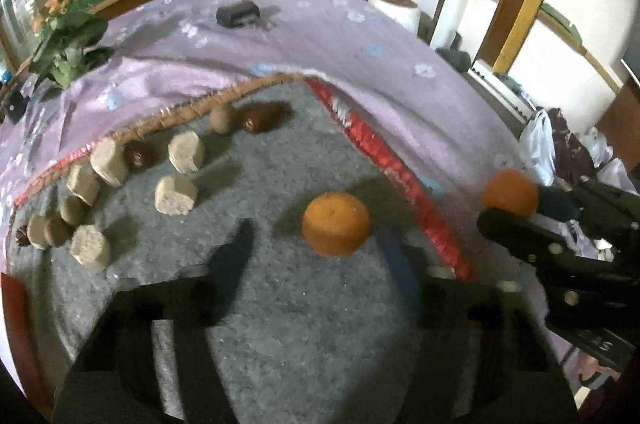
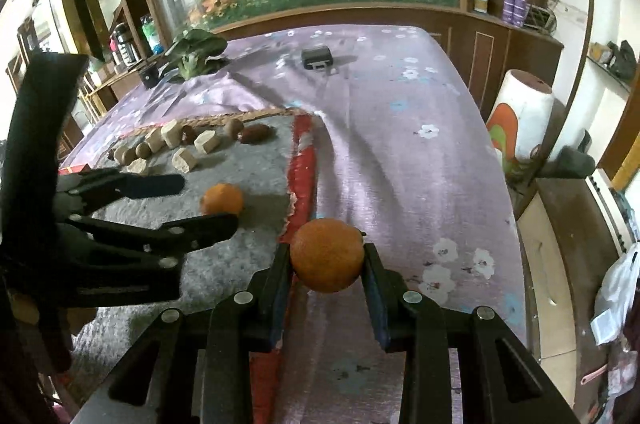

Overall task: Organize fruits
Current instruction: 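Grasp one orange with the right gripper while the left gripper grasps the other orange, then carry both oranges to the white tray and open both grippers to release them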

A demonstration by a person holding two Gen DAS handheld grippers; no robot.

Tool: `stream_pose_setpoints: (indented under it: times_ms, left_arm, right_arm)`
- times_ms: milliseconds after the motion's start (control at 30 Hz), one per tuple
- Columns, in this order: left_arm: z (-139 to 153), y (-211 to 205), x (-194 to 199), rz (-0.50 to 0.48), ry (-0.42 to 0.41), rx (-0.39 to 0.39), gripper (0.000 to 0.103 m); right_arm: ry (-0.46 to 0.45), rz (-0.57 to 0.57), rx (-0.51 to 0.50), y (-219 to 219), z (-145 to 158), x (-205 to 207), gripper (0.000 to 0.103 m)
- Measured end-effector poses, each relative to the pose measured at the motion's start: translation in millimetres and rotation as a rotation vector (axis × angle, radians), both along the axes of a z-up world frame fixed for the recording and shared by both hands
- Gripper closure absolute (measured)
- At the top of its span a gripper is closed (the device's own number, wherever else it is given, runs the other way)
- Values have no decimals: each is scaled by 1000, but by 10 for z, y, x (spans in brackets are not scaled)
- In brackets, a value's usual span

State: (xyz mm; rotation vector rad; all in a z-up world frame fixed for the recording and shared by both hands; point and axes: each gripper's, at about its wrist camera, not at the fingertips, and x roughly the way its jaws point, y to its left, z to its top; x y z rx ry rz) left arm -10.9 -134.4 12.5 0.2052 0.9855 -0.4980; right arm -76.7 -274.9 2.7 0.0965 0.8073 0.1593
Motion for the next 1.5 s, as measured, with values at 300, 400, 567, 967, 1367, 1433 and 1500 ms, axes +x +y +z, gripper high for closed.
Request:
stream_pose_setpoints:
  times_ms: [300,400,567,967,1367,1433,1500]
  left_arm:
    - [89,284,-110,77,-28,-27,72]
    - [153,530,-149,130,-36,-41,72]
    - [271,989,-263,216,-48,-63,72]
    - [551,2110,-490,462,-117,-22,72]
    - [539,3034,-448,652,-89,-7,72]
    - [520,3154,-408,676,-80,-6,72]
    - [489,3312,-362,709,-65,-15,72]
  right_arm:
    - [-11,72,2,290,71,7,70]
    - [-9,117,7,484,90,18,70]
    - [-9,199,12,860,132,41,70]
    - [-13,427,13,1983,282,140,70]
    - [-22,600,20,2926,421,370,70]
    - [-19,622,18,3057,446,425,70]
    - [-16,647,21,3195,453,484,70]
